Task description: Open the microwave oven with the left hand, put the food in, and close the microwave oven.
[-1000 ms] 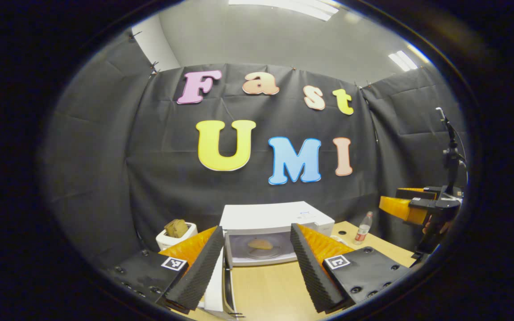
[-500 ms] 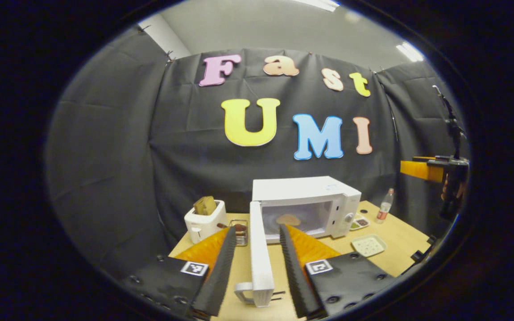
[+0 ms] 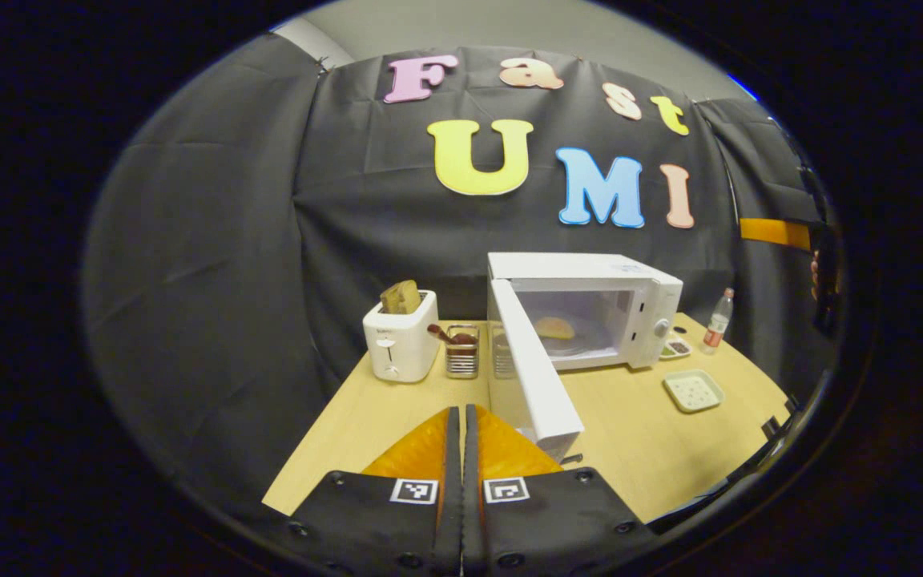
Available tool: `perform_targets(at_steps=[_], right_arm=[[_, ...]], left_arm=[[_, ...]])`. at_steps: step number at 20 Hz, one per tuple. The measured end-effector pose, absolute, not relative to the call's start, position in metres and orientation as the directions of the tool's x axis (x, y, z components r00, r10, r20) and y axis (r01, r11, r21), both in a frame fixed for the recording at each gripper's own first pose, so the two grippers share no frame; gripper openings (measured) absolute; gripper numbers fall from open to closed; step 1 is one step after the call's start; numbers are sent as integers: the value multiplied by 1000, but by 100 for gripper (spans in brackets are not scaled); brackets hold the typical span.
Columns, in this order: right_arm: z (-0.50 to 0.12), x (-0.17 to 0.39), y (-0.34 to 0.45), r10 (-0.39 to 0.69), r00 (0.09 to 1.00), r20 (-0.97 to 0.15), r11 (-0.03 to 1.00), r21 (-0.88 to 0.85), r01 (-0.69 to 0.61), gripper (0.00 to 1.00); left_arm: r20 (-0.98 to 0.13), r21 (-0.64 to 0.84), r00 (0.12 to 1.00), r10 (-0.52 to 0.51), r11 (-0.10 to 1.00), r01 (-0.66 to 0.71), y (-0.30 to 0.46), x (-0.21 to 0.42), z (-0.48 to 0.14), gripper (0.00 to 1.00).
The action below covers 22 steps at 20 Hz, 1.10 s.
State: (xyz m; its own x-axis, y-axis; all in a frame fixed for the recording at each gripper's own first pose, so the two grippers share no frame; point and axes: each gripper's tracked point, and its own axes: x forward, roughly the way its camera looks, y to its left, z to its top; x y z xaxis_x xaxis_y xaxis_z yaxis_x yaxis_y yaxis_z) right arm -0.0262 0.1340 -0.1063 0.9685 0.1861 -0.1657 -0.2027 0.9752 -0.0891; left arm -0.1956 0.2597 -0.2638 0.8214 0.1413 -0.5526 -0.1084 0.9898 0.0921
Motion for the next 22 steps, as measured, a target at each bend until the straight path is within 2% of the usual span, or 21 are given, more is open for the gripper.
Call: perform_targets(at_steps=[10, 15, 22], right_arm=[[-92, -24, 110, 147, 981, -128, 983, -90, -159, 97], [-82, -19, 90, 109, 988, -111, 989, -84, -119, 97], [-73, -1, 66, 62, 993, -99, 994, -84, -70, 97]], left_arm=[[-606, 107, 793, 67, 994, -2, 228, -201, -279, 7], [-592, 122, 805, 48, 992, 31, 208, -185, -274, 7], [-606, 83, 794, -38, 990, 111, 159, -171, -284, 7]])
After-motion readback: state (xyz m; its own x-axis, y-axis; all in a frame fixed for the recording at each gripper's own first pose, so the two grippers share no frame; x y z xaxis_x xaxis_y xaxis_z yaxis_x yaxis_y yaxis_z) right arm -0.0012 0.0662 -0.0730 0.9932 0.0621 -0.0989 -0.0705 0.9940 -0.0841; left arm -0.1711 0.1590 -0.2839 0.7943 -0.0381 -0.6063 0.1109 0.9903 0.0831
